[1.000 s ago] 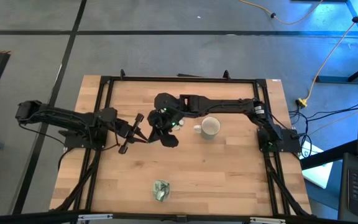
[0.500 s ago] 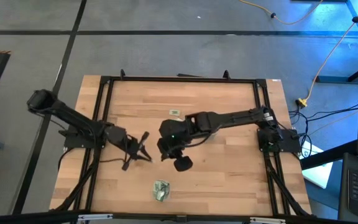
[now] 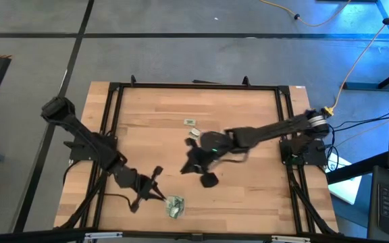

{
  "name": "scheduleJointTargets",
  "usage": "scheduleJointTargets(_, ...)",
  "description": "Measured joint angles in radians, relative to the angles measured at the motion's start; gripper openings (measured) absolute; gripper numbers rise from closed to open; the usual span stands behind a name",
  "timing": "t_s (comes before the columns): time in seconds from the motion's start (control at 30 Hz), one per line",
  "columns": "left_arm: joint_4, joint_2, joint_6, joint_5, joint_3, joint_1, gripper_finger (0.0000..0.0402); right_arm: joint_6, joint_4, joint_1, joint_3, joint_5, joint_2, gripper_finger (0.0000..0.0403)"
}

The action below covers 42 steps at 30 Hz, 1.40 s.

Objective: Pick and place Stevia / Truvia into bins
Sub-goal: Put the top right light green stevia packet into the transparent bin

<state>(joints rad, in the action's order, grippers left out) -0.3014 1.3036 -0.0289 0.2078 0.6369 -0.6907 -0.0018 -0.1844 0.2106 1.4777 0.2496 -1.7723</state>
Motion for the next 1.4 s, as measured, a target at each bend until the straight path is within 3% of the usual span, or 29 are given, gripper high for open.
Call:
scheduleJointTargets(0.2, 0.064, 0.127, -0.100, 0.008, 0.103, -0.029, 0.0003, 0.101, 0.348, 0.076, -0.342, -0.177, 0.207, 0.0035)
scheduleJointTargets(0.47, 0.332, 0.318, -0.227, 0.033, 0.294, -0.023, 0.0003, 0.158, 0.644, 0.136, -0.567, -0.201, 0.298, 0.0035)
scheduleJointTargets(0.83, 0.667, 0.432, -0.393, -0.086, 0.460, 0.047, 0.0003, 0.180, 0.641, 0.141, -0.584, -0.205, 0.297, 0.0035)
scheduleJointTargets(1.17, 0.679, 0.475, -0.396, -0.249, 0.463, 0.122, 0.0003, 0.175, 0.608, 0.141, -0.584, -0.205, 0.297, 0.0035)
scheduleJointTargets(1.4, 0.669, 0.477, -0.396, -0.267, 0.463, 0.144, 0.0017, 0.154, 0.589, 0.141, -0.584, -0.205, 0.297, 0.0035)
